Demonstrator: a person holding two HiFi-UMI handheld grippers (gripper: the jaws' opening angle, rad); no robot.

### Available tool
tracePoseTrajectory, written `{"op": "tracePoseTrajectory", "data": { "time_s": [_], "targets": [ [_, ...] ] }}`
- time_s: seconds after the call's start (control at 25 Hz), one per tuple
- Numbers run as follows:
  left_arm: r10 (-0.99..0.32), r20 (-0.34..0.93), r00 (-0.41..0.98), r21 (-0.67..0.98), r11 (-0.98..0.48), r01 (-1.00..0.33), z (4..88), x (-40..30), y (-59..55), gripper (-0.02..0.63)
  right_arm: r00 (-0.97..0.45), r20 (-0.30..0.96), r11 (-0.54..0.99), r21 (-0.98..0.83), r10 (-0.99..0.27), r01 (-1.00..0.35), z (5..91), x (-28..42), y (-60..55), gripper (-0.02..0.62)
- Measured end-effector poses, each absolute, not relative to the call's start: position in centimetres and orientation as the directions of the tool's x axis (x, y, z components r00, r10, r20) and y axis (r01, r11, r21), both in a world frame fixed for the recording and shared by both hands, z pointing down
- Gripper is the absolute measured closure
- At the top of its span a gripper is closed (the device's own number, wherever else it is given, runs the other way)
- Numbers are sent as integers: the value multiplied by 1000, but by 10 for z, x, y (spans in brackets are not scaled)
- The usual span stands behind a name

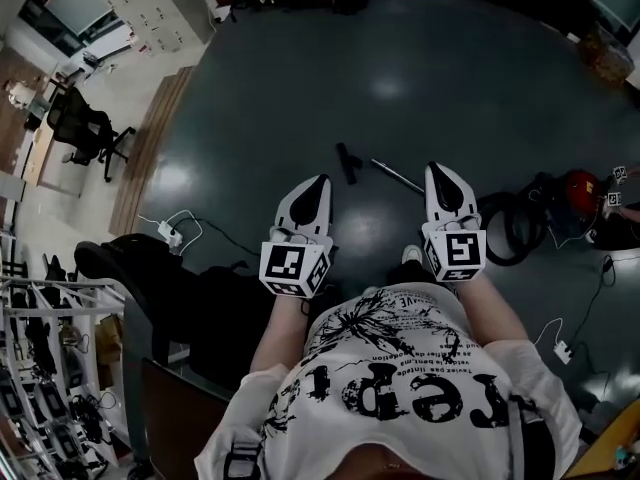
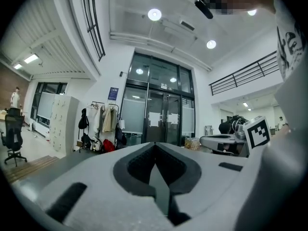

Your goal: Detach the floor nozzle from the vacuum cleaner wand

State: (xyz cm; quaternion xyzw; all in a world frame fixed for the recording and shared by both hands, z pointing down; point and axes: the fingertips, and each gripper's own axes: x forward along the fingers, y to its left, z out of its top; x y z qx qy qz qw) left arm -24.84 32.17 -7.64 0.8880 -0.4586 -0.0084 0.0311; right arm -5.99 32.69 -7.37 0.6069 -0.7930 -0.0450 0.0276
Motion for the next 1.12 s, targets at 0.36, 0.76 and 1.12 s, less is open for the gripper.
{"op": "tracePoseTrajectory", "data": {
  "time_s": [0.36,0.76,1.12],
  "targets": [
    [-827,-35,561,62,-562,-825,-85,-265,336,601,-339,-24,334,121,-940,-935,-82,-89,344,592],
    [-840,-42,541,80,-543,-836,-84,-282,341,601,-377,26,376,163,-926,-912,-70,-98,356,592],
    [-851,-20,525,99,-524,-846,-74,-290,335,601,-375,35,374,193,-926,-907,-67,-106,351,592]
  ]
}}
